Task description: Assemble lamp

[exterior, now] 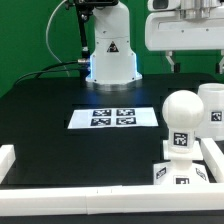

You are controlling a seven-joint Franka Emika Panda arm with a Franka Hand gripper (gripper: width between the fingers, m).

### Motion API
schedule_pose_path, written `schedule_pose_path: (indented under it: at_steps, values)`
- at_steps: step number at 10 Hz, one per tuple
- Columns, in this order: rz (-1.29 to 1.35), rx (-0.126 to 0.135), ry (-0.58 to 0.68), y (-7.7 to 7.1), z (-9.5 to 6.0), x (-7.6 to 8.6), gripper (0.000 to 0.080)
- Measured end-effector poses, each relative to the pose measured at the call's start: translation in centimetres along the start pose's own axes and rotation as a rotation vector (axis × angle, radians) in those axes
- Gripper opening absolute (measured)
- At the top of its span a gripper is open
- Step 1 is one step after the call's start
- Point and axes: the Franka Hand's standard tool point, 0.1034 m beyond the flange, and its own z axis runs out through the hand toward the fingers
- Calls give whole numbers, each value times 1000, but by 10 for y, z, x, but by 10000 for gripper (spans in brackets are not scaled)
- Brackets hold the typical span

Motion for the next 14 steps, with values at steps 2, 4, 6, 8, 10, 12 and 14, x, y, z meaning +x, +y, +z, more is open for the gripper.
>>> schedule_pose_path:
  at_steps: [2,4,6,8,10,12,14]
  values:
    - [-18,-1,16,7,22,-19,699]
    - [-21,-8,24,12,40,-23,699]
    - [-33,-18,30,20,51,-21,699]
    - [-31,-15,31,19,50,-20,699]
    - [-30,-16,31,19,50,-20,593]
    - [-30,-16,31,19,50,-20,396]
    - [-29,-16,31,19,50,-20,214]
